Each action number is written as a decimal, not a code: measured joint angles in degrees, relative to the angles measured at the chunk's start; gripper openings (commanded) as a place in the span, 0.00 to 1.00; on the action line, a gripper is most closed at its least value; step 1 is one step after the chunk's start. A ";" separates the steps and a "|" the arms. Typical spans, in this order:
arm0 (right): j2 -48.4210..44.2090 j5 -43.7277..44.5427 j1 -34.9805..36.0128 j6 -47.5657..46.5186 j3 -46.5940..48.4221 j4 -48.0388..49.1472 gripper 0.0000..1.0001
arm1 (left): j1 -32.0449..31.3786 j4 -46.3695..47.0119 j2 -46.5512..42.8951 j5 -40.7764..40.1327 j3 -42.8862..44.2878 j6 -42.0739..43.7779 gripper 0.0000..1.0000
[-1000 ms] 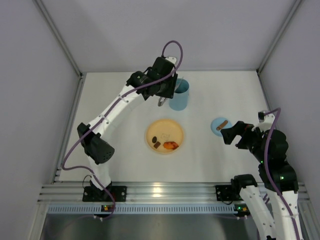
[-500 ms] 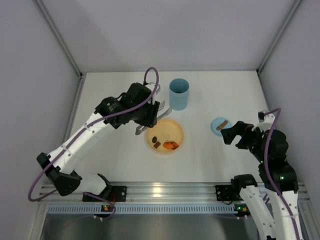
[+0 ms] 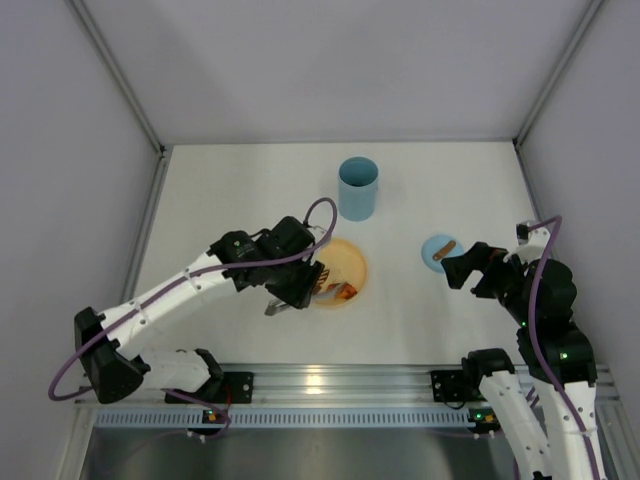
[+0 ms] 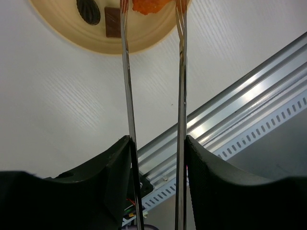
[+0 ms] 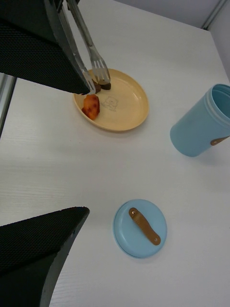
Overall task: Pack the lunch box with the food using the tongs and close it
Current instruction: Pick up the fake food from the plate.
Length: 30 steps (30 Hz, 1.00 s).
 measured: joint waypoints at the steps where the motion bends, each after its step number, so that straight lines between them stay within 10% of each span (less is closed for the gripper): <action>1: 0.00 0.02 0.00 0.00 0.00 0.00 0.99 | -0.37 0.04 0.00 -0.07 -0.50 -0.02 0.54; 30: 0.02 0.07 0.00 -0.09 0.02 -0.02 1.00 | -1.40 3.63 4.66 -4.31 -1.27 0.59 0.54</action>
